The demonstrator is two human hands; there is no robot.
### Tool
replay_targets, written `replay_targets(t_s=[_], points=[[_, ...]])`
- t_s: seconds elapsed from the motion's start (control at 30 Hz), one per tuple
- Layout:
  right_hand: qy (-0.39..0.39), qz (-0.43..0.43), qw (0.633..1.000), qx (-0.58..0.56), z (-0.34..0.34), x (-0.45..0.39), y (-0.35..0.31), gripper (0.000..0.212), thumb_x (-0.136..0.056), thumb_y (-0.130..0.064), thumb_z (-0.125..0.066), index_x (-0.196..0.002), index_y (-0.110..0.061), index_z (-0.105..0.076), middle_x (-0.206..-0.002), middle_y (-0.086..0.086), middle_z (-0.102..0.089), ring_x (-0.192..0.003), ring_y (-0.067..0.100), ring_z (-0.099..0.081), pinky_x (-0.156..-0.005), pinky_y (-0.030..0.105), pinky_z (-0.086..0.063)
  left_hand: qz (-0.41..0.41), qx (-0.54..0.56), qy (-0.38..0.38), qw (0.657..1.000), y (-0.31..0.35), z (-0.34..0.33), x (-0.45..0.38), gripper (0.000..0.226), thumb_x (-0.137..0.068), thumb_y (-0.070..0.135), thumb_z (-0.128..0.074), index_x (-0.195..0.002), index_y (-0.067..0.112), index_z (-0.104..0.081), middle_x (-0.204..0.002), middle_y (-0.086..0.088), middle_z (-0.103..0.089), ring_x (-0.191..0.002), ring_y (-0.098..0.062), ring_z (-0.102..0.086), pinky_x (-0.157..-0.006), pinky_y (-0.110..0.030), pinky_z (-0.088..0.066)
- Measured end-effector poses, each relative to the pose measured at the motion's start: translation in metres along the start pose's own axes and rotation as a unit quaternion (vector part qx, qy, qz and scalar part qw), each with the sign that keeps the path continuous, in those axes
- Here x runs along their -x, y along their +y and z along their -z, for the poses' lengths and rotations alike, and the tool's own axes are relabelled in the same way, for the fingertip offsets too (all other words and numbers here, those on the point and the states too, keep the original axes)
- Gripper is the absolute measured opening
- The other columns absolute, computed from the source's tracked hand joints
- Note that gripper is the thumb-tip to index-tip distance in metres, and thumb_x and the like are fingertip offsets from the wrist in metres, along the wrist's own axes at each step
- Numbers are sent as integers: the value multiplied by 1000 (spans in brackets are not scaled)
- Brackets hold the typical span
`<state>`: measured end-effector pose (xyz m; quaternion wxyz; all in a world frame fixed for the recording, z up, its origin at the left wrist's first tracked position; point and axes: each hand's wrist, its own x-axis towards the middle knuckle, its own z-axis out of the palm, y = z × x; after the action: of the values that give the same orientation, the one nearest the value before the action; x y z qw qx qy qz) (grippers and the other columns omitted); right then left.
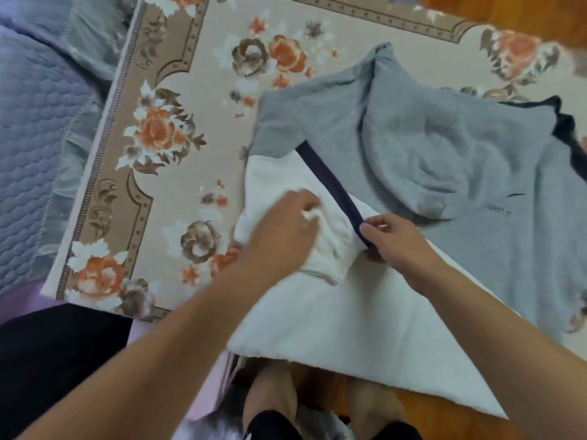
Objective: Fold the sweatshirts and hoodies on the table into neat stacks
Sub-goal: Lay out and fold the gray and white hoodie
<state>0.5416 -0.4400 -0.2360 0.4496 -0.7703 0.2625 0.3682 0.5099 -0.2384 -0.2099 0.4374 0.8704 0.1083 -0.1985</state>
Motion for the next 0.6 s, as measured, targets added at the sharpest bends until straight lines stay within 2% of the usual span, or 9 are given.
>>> replay_targets(t_s=[0.07,0.13,0.23,0.3,0.33,0.4,0.5,0.57,0.6], points=[[14,24,999,28,-5,-3,4,19,-90,-30,-70,-105,-19,-67,-98,2,-72,-80,19,-69,-80,43,-61,23,-76,85,993,-15,20,-25,30,-102,13,-50,-130,18,-62,-128,-6,-59,-112,-25,-58,-101,-37,-43],[16,43,997,59,-7,-1,4,12,-90,-29,-69,-100,-22,-67,-92,-3,-71,-80,20,-67,-73,38,-58,-20,-167,105,980,-23,41,-55,38,-102,7,-46,-138,15,-58,-135,-13,-56,-121,-33,-53,-104,-41,-41],[72,116,989,50,-6,9,-1,5,-92,-23,-62,-88,-24,-66,-76,-7,-64,-66,12,-56,-60,26,-45,-109,-317,62,940,-24,56,-108,54,-100,5,-46,-153,14,-42,-145,-20,-45,-124,-44,-43,-104,-52,-41],[133,165,977,12,-2,19,-4,7,-92,-20,-59,-87,-24,-62,-73,-8,-59,-62,8,-51,-58,23,-43,-110,-394,18,912,-21,55,-139,55,-104,19,-47,-157,22,-33,-153,-20,-34,-130,-47,-36,-106,-56,-39],[157,177,972,5,-1,22,-4,6,-92,-20,-57,-88,-24,-61,-74,-9,-58,-64,10,-52,-60,25,-44,-96,-421,0,902,-19,54,-152,53,-105,26,-47,-156,25,-35,-156,-20,-30,-133,-47,-34,-108,-56,-36],[187,162,968,37,2,17,4,3,-94,-23,-56,-93,-22,-58,-82,-7,-61,-73,14,-57,-65,32,-46,-82,-455,-13,886,-18,51,-168,43,-103,31,-49,-144,21,-46,-155,-20,-30,-133,-47,-34,-110,-54,-33],[193,60,978,54,6,-1,18,11,-95,-30,-61,-98,-20,-57,-96,-1,-65,-84,19,-62,-75,36,-50,-90,-456,68,883,-15,42,-166,34,-96,23,-54,-127,11,-53,-155,-24,-32,-133,-48,-36,-110,-55,-33],[200,20,979,33,6,-9,22,16,-93,-32,-64,-99,-19,-56,-98,-1,-65,-84,20,-63,-75,35,-49,-86,-417,114,897,-10,24,-144,48,-95,21,-52,-142,13,-45,-163,-25,-20,-145,-48,-25,-119,-55,-24],[214,11,976,34,5,-9,23,18,-93,-32,-65,-100,-19,-55,-99,-1,-64,-84,21,-63,-74,35,-48,-87,-405,110,903,-9,11,-128,58,-98,25,-51,-153,16,-35,-167,-23,-12,-151,-46,-16,-124,-55,-17]])
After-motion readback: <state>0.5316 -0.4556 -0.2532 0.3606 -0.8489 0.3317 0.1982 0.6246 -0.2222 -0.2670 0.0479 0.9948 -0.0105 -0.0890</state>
